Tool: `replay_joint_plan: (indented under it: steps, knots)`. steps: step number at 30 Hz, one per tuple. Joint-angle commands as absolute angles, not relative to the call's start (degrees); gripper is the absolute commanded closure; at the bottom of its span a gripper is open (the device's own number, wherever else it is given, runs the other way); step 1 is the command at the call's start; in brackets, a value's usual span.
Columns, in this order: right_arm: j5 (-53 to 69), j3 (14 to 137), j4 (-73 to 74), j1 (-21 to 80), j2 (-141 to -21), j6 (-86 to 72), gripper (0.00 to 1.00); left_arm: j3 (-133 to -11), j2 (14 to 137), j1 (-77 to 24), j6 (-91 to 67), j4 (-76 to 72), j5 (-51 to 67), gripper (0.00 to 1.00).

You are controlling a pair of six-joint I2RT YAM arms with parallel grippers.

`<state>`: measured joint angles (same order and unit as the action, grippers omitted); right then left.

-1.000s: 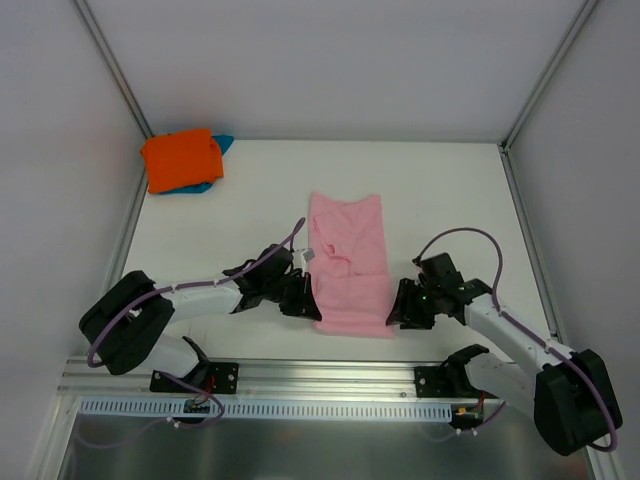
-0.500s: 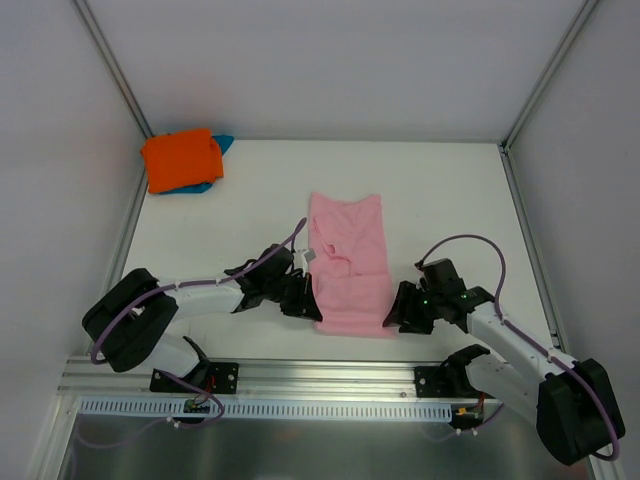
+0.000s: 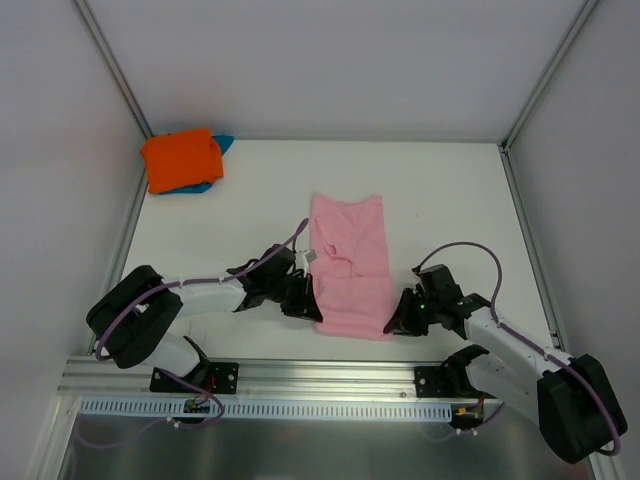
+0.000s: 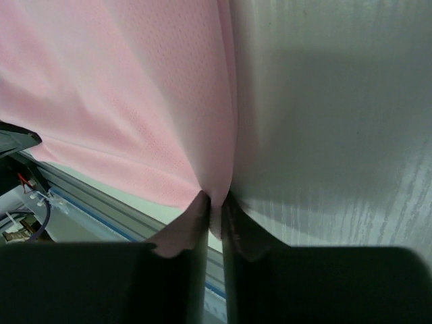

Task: Fold and stack the t-shirts
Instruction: Grab one side of the 2/3 rectangular tshirt with both arms

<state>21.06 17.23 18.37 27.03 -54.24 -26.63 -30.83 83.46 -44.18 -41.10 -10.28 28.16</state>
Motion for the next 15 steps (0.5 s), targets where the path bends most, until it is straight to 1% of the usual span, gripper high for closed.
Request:
replay_joint_plan:
  steps: [1, 3, 4, 8, 15]
  knots:
    - [19.51, 15.47, 18.73, 27.86, -56.16, -27.33, 0.91, -32.43, 83.76, -44.03, -41.22, -11.86, 29.18, 1.00]
    - [19.60, 15.47, 18.20, 28.30, -57.04, -27.51, 0.96, -32.34, 83.76, -44.03, -41.31, -11.86, 29.27, 1.00]
    - [19.60, 15.56, 18.11, 28.39, -57.13, -27.68, 1.00, -32.26, 83.67, -44.03, -41.31, -11.87, 29.27, 1.00]
    - [19.16, 16.52, 19.33, 28.83, -55.99, -28.04, 1.00, -32.26, 83.06, -44.03, -41.22, -11.34, 29.18, 1.00]
    - [18.54, 20.73, 26.09, 28.83, -52.30, -27.07, 0.99, -32.52, 79.03, -44.03, -41.48, -8.53, 29.36, 1.00]
